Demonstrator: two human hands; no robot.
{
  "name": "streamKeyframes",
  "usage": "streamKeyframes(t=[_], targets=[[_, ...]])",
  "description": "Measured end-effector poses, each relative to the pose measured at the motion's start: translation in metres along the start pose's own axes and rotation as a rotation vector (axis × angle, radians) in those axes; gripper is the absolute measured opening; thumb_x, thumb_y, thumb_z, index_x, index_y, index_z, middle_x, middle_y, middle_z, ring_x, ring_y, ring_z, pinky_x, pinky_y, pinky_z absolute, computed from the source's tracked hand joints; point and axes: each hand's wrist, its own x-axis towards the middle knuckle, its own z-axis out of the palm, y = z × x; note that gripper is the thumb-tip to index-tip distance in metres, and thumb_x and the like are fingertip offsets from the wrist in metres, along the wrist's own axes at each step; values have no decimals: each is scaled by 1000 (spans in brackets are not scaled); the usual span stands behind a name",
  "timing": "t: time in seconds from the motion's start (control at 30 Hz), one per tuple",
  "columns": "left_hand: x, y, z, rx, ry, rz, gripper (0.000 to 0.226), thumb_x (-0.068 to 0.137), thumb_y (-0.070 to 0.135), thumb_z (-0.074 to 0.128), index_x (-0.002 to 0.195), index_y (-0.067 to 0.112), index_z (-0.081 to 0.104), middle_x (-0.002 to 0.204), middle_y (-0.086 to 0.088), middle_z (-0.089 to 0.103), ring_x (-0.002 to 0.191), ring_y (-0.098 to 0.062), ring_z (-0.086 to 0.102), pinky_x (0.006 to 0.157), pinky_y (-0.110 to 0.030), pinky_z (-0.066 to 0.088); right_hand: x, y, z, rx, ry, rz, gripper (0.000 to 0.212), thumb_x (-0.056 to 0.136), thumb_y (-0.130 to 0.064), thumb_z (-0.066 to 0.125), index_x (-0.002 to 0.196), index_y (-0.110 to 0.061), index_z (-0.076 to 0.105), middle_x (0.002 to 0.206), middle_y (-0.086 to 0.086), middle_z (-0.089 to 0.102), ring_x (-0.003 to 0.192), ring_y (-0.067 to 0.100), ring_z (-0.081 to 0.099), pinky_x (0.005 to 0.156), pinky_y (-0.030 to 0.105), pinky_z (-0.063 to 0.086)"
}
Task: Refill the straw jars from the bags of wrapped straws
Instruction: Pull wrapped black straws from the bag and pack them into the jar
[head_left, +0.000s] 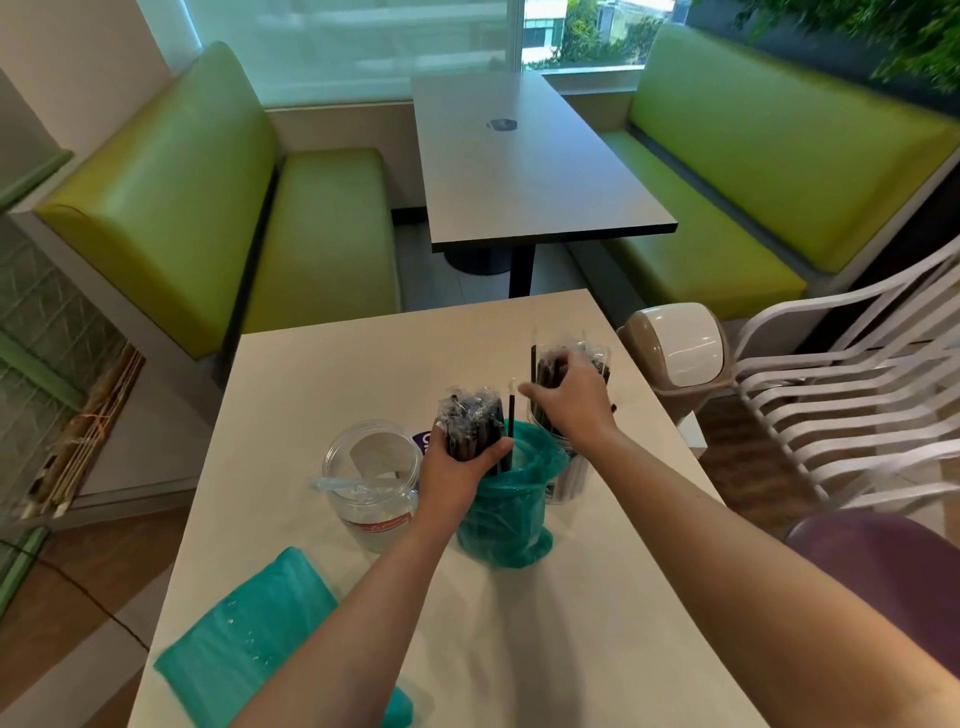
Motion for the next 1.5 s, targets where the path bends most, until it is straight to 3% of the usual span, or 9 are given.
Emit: streamKeyframes(t=[0.17, 0.43, 0.57, 0.73, 0.9, 1.1, 1.23, 1.37, 1.5], targets=[[1, 0, 0, -9, 1, -10, 79, 65, 41, 88, 130, 22, 48, 113, 9, 58, 108, -13, 56, 89, -26, 44, 1, 4, 5, -36, 93, -87, 17, 91, -22, 66, 106, -14, 63, 106, 3, 61, 100, 21, 60, 91, 37, 51], [3, 0, 1, 16, 2, -26, 82, 65, 43, 88, 133, 21, 48, 118, 6, 59, 108, -15, 55, 93, -28, 45, -11, 1, -19, -513, 187, -228, 62, 76, -44, 77, 130, -23, 54, 126, 2, 54, 118, 24, 45, 98, 38, 36], [3, -1, 0, 14, 1, -35, 82, 66, 43, 87, 134, 20, 47, 124, 2, 59, 116, -18, 55, 97, -30, 44, -19, 14, -33, -744, 128, -21, 66, 75, -44, 76, 129, -21, 45, 130, 8, 41, 122, 29, 37, 100, 42, 33], [2, 0, 2, 26, 8, -45, 85, 65, 45, 87, 136, 20, 47, 130, -1, 59, 120, -21, 55, 102, -35, 45, -17, 23, -31, -270, 10, 77, 31, 83, -5, 69, 109, -15, 54, 118, 9, 49, 98, 20, 53, 83, 31, 49], [1, 0, 2, 11, 0, -40, 86, 64, 45, 87, 136, 20, 47, 129, 0, 59, 120, -20, 55, 102, -35, 45, -10, 8, -22, 31, 85, -68, 21, 85, -10, 72, 103, -14, 60, 107, 4, 57, 99, 16, 55, 85, 24, 47], [2, -1, -1, -4, -6, -29, 85, 63, 44, 88, 134, 21, 48, 127, 1, 61, 117, -19, 56, 102, -37, 47, -1, 15, -4, 83, 45, -48, 23, 89, -11, 67, 112, -11, 65, 106, 6, 62, 98, 22, 61, 89, 42, 55], [2, -1, -3, -40, -20, -27, 81, 64, 39, 89, 132, 20, 50, 121, 4, 61, 113, -16, 57, 99, -32, 47, -10, 14, -4, 134, 73, -49, 41, 88, -10, 69, 125, -19, 54, 106, 0, 59, 92, 14, 60, 83, 27, 53], [2, -3, -5, -67, -34, -29, 75, 66, 37, 88, 129, 21, 52, 119, 5, 62, 110, -14, 58, 98, -32, 48, -34, 13, 2, 99, 226, -132, 28, 87, -13, 69, 103, -24, 50, 103, -2, 50, 82, 11, 55, 73, 23, 51], [2, -5, -6, -92, -45, -23, 69, 66, 35, 89, 124, 19, 56, 116, 3, 66, 107, -13, 63, 93, -29, 52, -51, 18, 13, 196, 60, -86, 21, 86, -5, 66, 100, -18, 56, 91, 1, 59, 77, 12, 56, 71, 26, 50]])
